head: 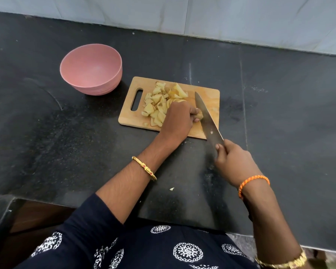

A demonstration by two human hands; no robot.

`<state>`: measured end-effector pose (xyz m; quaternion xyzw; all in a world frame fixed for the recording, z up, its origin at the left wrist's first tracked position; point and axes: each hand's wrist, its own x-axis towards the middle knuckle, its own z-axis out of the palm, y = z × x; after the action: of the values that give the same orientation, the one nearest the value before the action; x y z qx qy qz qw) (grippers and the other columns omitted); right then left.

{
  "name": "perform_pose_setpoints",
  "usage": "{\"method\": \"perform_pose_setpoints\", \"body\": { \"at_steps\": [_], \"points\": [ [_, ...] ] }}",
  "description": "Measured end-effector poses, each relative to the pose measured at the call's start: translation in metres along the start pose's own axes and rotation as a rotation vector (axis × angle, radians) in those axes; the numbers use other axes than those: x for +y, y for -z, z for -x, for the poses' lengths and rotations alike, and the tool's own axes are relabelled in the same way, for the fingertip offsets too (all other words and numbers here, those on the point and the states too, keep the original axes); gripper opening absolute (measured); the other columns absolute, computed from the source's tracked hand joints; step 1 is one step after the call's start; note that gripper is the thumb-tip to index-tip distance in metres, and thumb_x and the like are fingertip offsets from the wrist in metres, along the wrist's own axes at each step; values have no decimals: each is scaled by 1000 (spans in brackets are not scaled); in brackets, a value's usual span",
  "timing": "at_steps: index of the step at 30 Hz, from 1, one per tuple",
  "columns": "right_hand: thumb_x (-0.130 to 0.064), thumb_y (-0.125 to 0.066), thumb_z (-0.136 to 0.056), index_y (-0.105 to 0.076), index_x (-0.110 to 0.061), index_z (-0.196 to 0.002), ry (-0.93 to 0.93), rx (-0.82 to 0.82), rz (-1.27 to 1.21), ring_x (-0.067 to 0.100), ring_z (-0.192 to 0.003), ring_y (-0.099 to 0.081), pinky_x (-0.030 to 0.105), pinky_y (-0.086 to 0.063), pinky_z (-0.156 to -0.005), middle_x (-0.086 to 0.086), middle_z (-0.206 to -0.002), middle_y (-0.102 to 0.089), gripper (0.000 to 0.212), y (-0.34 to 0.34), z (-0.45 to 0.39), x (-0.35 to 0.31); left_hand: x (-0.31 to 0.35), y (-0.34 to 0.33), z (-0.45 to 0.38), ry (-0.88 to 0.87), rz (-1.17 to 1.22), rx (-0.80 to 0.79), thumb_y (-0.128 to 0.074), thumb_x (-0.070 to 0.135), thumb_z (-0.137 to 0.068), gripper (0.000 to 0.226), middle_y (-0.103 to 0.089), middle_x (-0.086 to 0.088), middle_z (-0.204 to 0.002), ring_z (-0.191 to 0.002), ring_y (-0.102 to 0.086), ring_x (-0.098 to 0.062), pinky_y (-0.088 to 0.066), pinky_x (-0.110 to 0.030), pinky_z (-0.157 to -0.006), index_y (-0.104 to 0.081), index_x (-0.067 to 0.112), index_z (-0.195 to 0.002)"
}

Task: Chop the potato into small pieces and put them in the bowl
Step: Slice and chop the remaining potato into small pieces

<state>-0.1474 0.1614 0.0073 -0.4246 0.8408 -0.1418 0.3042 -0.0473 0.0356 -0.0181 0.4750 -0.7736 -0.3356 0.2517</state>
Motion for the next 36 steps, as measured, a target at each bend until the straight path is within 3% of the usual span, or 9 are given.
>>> {"method": "perform_pose_setpoints", "body": {
  "at_steps": [3,9,13,17,21,26,29,36],
  "points": [
    [-26,-36,-100,-38,-15,-71,42,66,-87,33,-79,-48,32,-30,-61,10,-67,-52,31,5,3,2,0,2,0,15,-2,-4,-64,5,-86,21,-71,-11,-103,-96,-65,-16,-35,-4,-80,-69,1,-106],
    [-27,-37,-100,-34,-19,-67,92,108,-76,22,-59,-45,32,-29,-52,7,-66,-50,34,-4,-13,-8,0,3,-1,-5,-39,11,-68,9,-83,23,-72,-9,-102,-98,-65,-15,-35,-8,-84,-70,5,-105],
    [-28,-35,-100,-33,-20,-69,79,113,-45,26,-61,-44,32,-34,-60,8,-67,-48,32,-5,-16,-11,-2,2,-3,-5,-32,27,-70,10,-81,23,-72,-9,-100,-97,-65,-15,-36,-9,-84,-71,6,-104],
    [-29,-34,-100,-39,-13,-84,64,102,-26,30,-64,-47,32,-35,-64,14,-77,-52,23,-7,-16,-15,-5,2,-4,-5,-19,20,-72,12,-80,24,-72,-8,-100,-96,-65,-15,-40,-12,-86,-71,5,-103],
    [-28,-34,-100,-40,-11,-87,64,70,-10,34,-71,-47,31,-33,-65,18,-86,-54,22,-1,-17,-18,-5,3,-5,-3,-1,19,-74,10,-78,24,-73,-8,-99,-94,-66,-15,-41,-13,-86,-72,4,-101],
    [-27,-35,-100,-49,-7,-105,14,-9,54,39,-85,-52,35,-40,-72,23,-100,-55,26,-5,-32,-29,-3,4,-3,-8,65,21,-70,4,-80,14,-74,-7,-88,-78,-65,-4,-41,2,-73,-74,3,-94],
    [-29,-35,-100,-49,-7,-109,-4,-10,37,39,-88,-56,42,-48,-79,23,-101,-56,27,-12,-30,-32,-2,4,0,-1,83,48,-68,3,-82,12,-74,-6,-87,-78,-65,-3,-43,1,-75,-74,3,-93],
    [-30,-34,-100,-44,-18,-79,-6,-21,17,34,-78,-51,34,-40,-68,14,-79,-55,26,1,6,-8,-6,2,1,-1,89,59,-72,3,-79,11,-74,-7,-86,-74,-66,-4,-47,-5,-75,-75,3,-89]
  ]
}}
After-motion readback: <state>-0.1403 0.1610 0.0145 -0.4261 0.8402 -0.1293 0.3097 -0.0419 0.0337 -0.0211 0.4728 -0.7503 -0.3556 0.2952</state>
